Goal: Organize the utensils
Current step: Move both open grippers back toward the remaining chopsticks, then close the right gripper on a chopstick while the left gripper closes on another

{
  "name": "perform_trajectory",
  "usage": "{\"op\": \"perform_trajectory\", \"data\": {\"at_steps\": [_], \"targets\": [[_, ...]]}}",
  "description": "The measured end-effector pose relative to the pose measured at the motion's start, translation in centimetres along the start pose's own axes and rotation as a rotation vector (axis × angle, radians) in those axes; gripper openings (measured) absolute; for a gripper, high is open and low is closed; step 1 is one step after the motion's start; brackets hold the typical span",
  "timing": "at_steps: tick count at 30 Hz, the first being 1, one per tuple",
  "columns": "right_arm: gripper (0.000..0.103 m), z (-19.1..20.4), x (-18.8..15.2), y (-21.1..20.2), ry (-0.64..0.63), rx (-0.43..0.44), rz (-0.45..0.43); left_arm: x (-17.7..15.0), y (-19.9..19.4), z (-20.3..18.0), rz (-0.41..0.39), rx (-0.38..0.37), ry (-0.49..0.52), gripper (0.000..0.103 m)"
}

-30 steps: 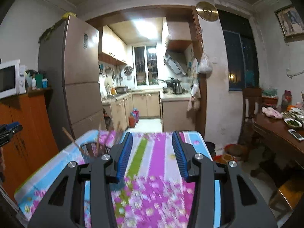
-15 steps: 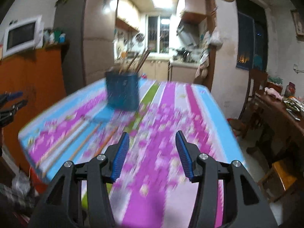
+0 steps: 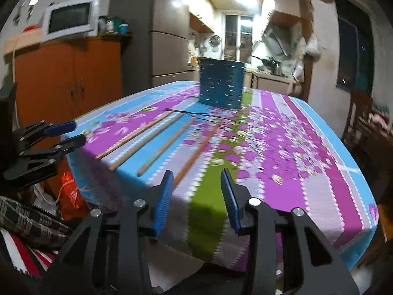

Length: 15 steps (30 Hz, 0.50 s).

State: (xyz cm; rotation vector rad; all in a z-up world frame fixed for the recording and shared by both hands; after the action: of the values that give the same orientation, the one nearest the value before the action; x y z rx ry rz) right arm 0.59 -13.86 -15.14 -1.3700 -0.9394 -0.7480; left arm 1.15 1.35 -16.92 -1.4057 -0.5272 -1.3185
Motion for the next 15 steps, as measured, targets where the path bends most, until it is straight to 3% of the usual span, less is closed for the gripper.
{"op": "perform_trajectory", "data": {"at_steps": [12, 15], "targets": [[0.034, 2.8, -0.5, 1.0, -0.062, -0.028, -0.022, -1.4, 1.0, -2.0, -0.017, -0.006, 0.036, 0.047], [0.027, 2.9, -0.8, 1.4, -0.068, -0.051, -0.019, -1.7, 1.6, -2.3, -0.016, 0.003, 0.032, 0.047]]}}
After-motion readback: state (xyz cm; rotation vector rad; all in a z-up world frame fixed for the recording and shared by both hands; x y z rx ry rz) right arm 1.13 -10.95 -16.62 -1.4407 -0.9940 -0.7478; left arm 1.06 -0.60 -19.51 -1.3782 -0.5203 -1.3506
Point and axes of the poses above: each gripper's, at about its wrist camera, not at the fingertips, and y roughly the way its jaws point, z to its left, x to its top, the point moved 8 cm from there along y, roughly the way its jaws point
